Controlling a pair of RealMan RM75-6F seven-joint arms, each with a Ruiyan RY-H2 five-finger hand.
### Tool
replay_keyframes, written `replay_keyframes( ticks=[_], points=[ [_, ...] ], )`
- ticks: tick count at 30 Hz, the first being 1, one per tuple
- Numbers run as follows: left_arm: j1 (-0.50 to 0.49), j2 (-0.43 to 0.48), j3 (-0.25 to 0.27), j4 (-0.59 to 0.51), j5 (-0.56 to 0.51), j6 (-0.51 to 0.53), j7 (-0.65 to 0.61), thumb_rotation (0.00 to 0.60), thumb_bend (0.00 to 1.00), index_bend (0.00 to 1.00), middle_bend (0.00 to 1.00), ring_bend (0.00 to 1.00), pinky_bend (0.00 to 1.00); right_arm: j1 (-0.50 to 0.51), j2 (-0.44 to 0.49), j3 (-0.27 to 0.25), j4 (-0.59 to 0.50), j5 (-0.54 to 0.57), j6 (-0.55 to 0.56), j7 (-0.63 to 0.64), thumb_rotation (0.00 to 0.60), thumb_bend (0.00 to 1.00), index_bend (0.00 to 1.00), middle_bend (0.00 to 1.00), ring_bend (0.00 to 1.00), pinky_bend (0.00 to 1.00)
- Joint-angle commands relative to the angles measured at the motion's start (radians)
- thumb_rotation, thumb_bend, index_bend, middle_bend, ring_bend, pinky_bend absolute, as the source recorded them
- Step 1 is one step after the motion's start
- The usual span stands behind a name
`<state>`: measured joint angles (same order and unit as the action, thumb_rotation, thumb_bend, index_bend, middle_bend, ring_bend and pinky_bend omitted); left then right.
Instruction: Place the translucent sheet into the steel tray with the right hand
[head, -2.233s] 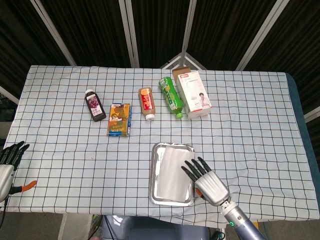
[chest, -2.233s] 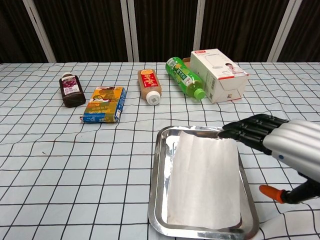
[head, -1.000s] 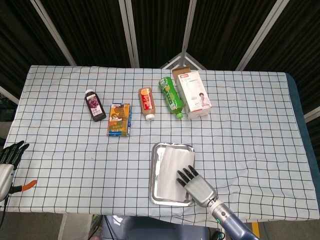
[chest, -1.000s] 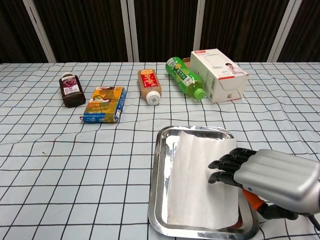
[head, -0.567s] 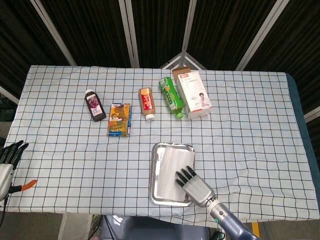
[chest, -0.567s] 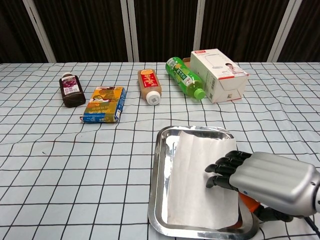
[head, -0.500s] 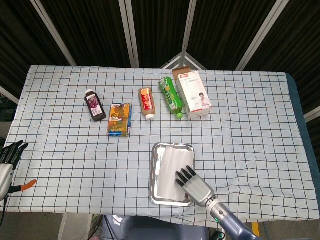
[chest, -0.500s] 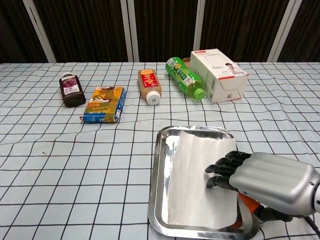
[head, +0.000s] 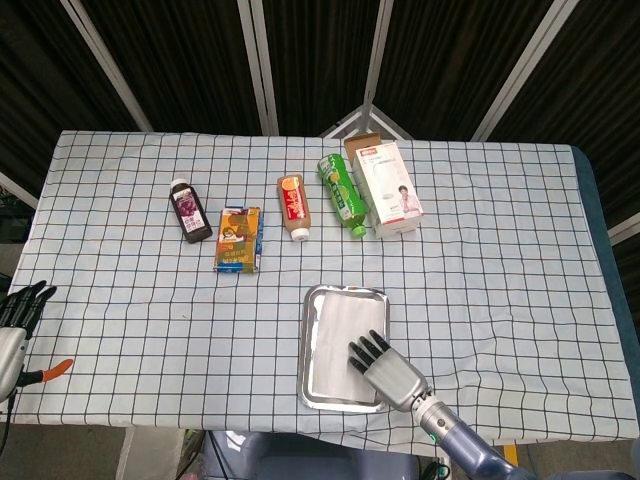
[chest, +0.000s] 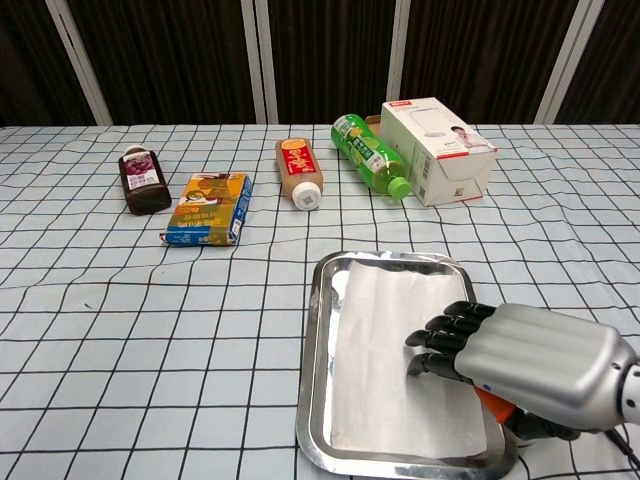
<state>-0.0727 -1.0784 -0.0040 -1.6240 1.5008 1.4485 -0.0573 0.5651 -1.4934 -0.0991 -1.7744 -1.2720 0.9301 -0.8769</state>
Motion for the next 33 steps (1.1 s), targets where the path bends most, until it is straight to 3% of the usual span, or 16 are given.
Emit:
replay_keyframes(
  ticks=[1, 12, 25, 27, 33],
  points=[
    [0.001, 0.000, 0.000, 0.000, 0.000, 0.001, 0.001, 0.600, 0.00, 0.00, 0.00, 0.00, 0.00, 0.005, 0.001, -0.004, 0.003, -0.004, -0.003, -0.001, 0.600, 1.00, 0.18, 0.08, 0.00, 0.00],
    [0.001, 0.000, -0.001, -0.001, -0.002, 0.000, 0.004, 0.600, 0.00, 0.00, 0.00, 0.00, 0.00, 0.009, 0.022, -0.014, -0.007, -0.025, 0.020, 0.011, 0.600, 1.00, 0.18, 0.08, 0.00, 0.00],
    [0.002, 0.000, 0.000, -0.001, 0.002, 0.004, 0.002, 0.600, 0.00, 0.00, 0.00, 0.00, 0.00, -0.008, 0.081, -0.001, -0.100, -0.121, 0.114, 0.042, 0.600, 0.98, 0.14, 0.08, 0.00, 0.00],
    [0.002, 0.000, 0.000, -0.001, 0.003, 0.005, 0.002, 0.600, 0.00, 0.00, 0.00, 0.00, 0.00, -0.021, 0.092, 0.006, -0.110, -0.138, 0.149, 0.057, 0.600, 0.93, 0.11, 0.08, 0.00, 0.00],
    [0.004, 0.002, 0.001, 0.000, 0.006, 0.009, -0.002, 0.600, 0.00, 0.00, 0.00, 0.00, 0.00, -0.111, 0.153, 0.018, -0.110, -0.188, 0.323, 0.163, 0.600, 0.61, 0.01, 0.05, 0.00, 0.00]
  ],
)
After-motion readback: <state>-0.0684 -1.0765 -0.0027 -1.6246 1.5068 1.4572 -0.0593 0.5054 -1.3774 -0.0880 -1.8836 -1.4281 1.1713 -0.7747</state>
